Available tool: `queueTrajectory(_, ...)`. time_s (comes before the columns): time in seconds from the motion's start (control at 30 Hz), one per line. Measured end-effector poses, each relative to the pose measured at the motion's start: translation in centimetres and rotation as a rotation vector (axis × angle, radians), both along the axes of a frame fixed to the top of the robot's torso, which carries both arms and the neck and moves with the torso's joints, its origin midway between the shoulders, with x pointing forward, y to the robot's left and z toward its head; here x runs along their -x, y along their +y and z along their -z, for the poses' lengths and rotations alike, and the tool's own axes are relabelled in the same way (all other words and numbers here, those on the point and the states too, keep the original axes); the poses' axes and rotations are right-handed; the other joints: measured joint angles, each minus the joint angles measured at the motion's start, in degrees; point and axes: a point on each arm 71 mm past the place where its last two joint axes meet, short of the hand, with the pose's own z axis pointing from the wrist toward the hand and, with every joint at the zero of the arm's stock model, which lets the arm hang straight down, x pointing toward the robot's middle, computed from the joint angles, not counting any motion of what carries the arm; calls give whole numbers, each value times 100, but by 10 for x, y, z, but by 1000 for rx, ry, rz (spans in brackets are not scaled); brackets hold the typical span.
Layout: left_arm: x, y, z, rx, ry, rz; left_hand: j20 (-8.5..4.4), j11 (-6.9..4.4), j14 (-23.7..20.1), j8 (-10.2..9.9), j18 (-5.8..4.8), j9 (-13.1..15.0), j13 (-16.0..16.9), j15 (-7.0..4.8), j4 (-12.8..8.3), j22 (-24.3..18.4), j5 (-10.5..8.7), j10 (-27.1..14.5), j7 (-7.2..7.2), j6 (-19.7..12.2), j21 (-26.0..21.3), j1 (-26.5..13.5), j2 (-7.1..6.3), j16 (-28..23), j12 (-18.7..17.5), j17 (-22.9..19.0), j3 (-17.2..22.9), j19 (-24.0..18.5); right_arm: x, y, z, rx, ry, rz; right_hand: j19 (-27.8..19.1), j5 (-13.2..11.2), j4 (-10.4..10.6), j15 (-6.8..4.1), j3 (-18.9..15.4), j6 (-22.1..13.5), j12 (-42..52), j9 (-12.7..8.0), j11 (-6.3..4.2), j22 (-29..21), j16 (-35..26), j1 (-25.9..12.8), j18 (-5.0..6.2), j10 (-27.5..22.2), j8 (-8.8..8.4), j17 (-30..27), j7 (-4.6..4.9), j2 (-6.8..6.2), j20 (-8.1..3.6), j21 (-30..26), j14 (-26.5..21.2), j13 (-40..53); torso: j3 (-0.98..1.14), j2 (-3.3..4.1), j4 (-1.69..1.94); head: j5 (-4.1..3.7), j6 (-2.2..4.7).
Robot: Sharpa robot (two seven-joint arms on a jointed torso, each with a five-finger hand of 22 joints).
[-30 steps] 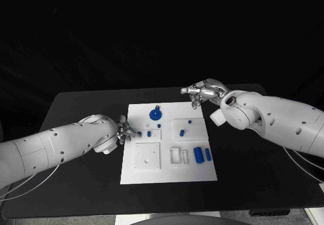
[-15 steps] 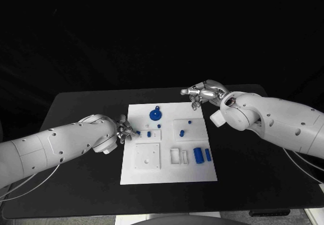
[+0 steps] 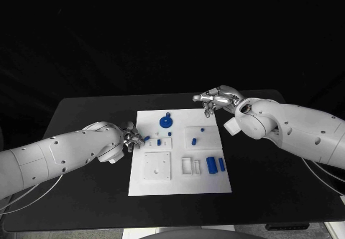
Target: Assemble the parts on the task board
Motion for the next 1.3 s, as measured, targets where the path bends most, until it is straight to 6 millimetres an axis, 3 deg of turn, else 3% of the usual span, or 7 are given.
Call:
queueTrajectory(0.17,0,1,0,4,-5,0,0,-27,0,-27,0,36,-61,0,-132,0,0,194,-9,125,88,-57,3,0,-136,-12,55,0,0,0,0,0,0,0,0,0,0,0,0,0,0,0,0,0,0,0,0,0,0,0,0,0,0,0,0,0,2,-1,2,5,5)
queueTrajectory(0.63,1,4,2,18,-21,-14,-21,-77,84,-112,1,292,-98,-42,-177,4,-92,421,-72,334,200,-223,-19,0,-380,-17,-12,-20,0,0,1,0,1,0,0,0,-1,0,-1,0,0,0,0,-1,0,0,0,0,0,0,0,0,0,0,0,0,9,1,-4,16,18)
queueTrajectory(0.7,1,7,2,19,-23,-21,-20,-76,84,-84,1,335,-61,-41,-108,3,-259,342,-75,273,200,-181,-85,0,-380,-17,-146,-20,0,0,1,0,1,0,0,0,-1,0,-1,0,0,0,0,-1,0,0,0,0,0,0,0,0,0,0,0,0,9,1,-4,16,20)
queueTrajectory(0.8,2,13,2,22,-32,-30,-26,-54,55,-103,1,241,-38,-13,2,3,-734,154,-44,178,98,-176,-293,-88,-380,-42,-332,-55,0,-1,1,1,1,1,0,0,-1,0,-1,0,0,0,0,-1,0,0,0,0,0,0,0,0,0,0,0,0,12,1,-5,14,31)
queueTrajectory(0.87,2,16,0,29,-45,-33,-20,-42,28,-113,1,142,-46,-11,33,3,-867,47,-52,152,39,-104,-381,-134,-380,-60,-401,-61,0,-1,1,1,1,1,0,0,-1,0,-1,0,0,0,0,-1,0,0,0,0,0,0,0,0,0,0,0,0,12,1,-4,10,46)
queueTrajectory(1.07,-1,18,-15,72,-156,-11,22,-5,-84,-113,0,-84,-225,20,-5,-10,-899,-180,-51,153,-135,129,-607,-383,-590,-180,-451,-144,0,-2,1,1,1,3,0,0,-1,0,-1,0,0,0,0,-1,0,0,0,0,0,0,0,0,0,0,0,0,15,0,-4,4,78)
queueTrajectory(1.3,-10,10,-45,70,-342,81,54,93,-102,-134,11,-240,-379,63,-212,1,-1000,-276,54,258,-222,525,-519,-652,-1234,-296,-275,-176,0,-2,1,3,1,4,0,23,6,0,55,0,0,0,0,3,0,0,0,0,0,0,0,0,0,0,0,0,9,-1,-4,26,128)
